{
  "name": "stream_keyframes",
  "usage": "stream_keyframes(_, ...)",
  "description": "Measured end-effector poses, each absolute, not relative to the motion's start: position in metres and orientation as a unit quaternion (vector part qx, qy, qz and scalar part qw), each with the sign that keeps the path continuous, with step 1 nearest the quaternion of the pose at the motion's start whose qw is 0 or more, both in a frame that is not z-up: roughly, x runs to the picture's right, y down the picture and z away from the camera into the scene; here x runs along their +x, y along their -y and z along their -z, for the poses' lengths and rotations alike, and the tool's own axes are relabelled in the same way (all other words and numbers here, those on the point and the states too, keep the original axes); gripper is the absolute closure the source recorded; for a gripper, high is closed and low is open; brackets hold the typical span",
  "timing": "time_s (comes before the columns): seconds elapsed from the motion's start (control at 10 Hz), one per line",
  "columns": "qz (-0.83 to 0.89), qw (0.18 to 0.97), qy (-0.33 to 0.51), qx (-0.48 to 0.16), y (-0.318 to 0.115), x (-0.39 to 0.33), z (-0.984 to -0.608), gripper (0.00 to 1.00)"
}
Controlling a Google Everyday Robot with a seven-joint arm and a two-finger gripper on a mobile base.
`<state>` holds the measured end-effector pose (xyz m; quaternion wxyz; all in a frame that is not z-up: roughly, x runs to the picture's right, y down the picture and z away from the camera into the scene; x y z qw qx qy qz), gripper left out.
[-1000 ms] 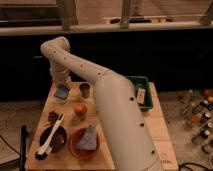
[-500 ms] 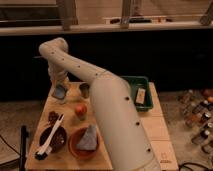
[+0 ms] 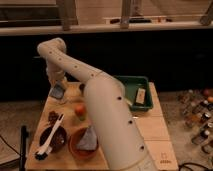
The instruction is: Place sponge in paper cup
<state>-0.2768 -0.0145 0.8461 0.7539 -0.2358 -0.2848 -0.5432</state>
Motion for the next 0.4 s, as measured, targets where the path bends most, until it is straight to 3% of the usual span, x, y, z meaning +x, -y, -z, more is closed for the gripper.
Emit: stream_keyframes(0.4,0.543,0.748,0.295,-0.242,0.0136,-0.2810,-0.8497,0.40)
